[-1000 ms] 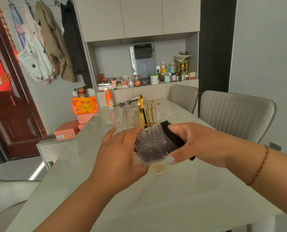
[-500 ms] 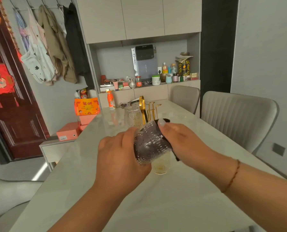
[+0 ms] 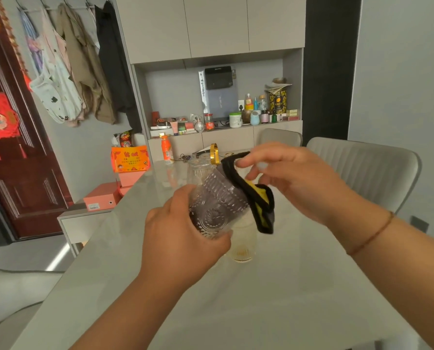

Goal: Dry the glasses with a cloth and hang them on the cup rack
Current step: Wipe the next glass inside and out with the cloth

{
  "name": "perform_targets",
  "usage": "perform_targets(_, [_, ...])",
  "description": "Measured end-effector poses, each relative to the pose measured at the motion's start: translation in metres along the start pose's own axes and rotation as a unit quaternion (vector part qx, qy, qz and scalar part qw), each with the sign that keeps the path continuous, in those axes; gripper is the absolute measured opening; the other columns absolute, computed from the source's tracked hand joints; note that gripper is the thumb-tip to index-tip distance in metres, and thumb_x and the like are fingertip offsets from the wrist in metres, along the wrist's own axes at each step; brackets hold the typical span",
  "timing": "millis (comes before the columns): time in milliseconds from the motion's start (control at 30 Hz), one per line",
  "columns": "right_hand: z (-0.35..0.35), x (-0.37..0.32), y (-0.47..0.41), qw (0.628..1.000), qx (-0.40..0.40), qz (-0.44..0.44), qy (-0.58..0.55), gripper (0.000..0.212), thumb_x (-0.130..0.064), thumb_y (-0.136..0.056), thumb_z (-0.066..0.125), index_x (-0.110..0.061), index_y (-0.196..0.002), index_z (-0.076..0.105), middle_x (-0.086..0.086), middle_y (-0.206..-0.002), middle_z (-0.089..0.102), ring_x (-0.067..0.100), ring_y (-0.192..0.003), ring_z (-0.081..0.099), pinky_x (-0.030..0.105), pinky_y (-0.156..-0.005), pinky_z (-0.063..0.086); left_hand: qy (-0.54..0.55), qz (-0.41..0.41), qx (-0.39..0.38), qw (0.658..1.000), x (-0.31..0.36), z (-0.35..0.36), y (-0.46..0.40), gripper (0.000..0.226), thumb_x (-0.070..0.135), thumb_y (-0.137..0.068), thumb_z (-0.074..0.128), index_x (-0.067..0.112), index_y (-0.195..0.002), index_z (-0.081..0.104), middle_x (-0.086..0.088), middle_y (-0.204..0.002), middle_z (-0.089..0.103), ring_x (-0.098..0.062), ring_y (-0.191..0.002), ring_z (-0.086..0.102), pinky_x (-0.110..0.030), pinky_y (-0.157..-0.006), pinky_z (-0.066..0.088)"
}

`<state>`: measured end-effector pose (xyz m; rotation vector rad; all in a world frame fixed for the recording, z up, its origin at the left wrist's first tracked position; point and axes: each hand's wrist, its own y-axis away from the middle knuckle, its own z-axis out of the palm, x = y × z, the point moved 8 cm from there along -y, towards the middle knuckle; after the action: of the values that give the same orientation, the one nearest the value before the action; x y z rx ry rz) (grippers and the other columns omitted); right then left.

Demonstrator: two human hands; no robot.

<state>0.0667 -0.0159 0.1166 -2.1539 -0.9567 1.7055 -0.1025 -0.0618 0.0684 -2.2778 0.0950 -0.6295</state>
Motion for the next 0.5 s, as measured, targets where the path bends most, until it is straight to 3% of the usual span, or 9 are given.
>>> perform_targets(67, [0.003, -0.007, -0.001, 0.998, -0.012, -0.029, 0.053, 0.029, -0.034, -0.094, 0.044, -0.027, -0.081, 0.069, -0.004, -0.090, 0.060, -0.005, -0.078, 0.059, 0.006, -0.075, 0.043, 0.053, -0.016, -0.031, 0.998, 0.004, 0.002, 0.001, 0.080, 0.053, -0.054, 0.082, 0.037, -0.124, 0.047, 0.025, -0.092, 0.054, -0.014, -0.092, 0.060, -0.032, -0.081, 0.054])
perform_targets(133, [0.013, 0.000, 0.004, 0.997, -0.001, -0.005, 0.082, 0.047, -0.051, -0.085, 0.033, -0.017, -0.079, 0.064, -0.002, -0.078, 0.061, -0.002, -0.071, 0.058, 0.005, -0.065, 0.041, 0.074, -0.038, -0.031, 0.996, 0.006, 0.001, 0.002, 0.079, 0.053, -0.053, 0.081, 0.036, -0.123, 0.048, 0.023, -0.092, 0.059, -0.012, -0.088, 0.062, -0.031, -0.078, 0.053])
perform_targets(233, [0.024, 0.010, 0.007, 0.987, 0.107, 0.003, 0.120, 0.069, -0.056, -0.093, 0.025, 0.002, -0.075, 0.057, 0.015, -0.070, 0.061, 0.019, -0.066, 0.058, 0.029, -0.067, 0.047, -0.044, 0.007, 0.027, 0.999, 0.012, 0.003, 0.000, 0.072, 0.050, -0.054, 0.077, 0.022, -0.118, 0.055, 0.006, -0.092, 0.068, -0.025, -0.077, 0.066, -0.037, -0.075, 0.051])
perform_targets(300, [0.022, 0.008, 0.009, 0.972, 0.191, -0.025, 0.134, 0.066, -0.054, -0.095, 0.027, -0.003, -0.058, 0.046, 0.012, -0.056, 0.052, 0.029, -0.060, 0.052, 0.043, -0.063, 0.046, -0.066, 0.017, 0.032, 0.997, 0.021, 0.004, 0.003, 0.070, 0.050, -0.053, 0.074, 0.020, -0.114, 0.057, 0.004, -0.089, 0.069, -0.027, -0.074, 0.065, -0.034, -0.072, 0.047])
perform_targets(367, [0.019, 0.003, 0.012, 0.964, 0.228, -0.059, 0.124, 0.057, -0.053, -0.091, 0.031, -0.012, -0.051, 0.036, 0.003, -0.047, 0.039, 0.026, -0.052, 0.041, 0.043, -0.057, 0.042, 0.019, -0.034, -0.026, 0.999, 0.021, 0.008, 0.007, 0.066, 0.051, -0.053, 0.079, 0.031, -0.110, 0.052, 0.014, -0.089, 0.066, -0.015, -0.076, 0.064, -0.028, -0.069, 0.050])
perform_targets(433, [0.018, -0.001, 0.010, 0.966, 0.214, -0.089, 0.119, 0.062, -0.056, -0.089, 0.035, -0.005, -0.053, 0.036, 0.013, -0.051, 0.037, 0.021, -0.050, 0.035, 0.039, -0.051, 0.038, 0.133, -0.088, -0.099, 0.982, 0.015, 0.017, 0.007, 0.061, 0.050, -0.045, 0.082, 0.035, -0.097, 0.054, 0.017, -0.082, 0.066, -0.004, -0.072, 0.064, -0.019, -0.060, 0.049])
perform_targets(500, [0.017, -0.006, 0.010, 0.972, 0.186, -0.117, 0.086, 0.061, -0.055, -0.086, 0.036, -0.002, -0.055, 0.038, 0.018, -0.060, 0.039, 0.016, -0.049, 0.033, 0.038, -0.048, 0.033, 0.317, -0.139, -0.170, 0.923, 0.009, 0.031, 0.005, 0.055, 0.041, -0.036, 0.083, 0.027, -0.087, 0.071, 0.009, -0.078, 0.073, -0.011, -0.069, 0.070, -0.021, -0.056, 0.053])
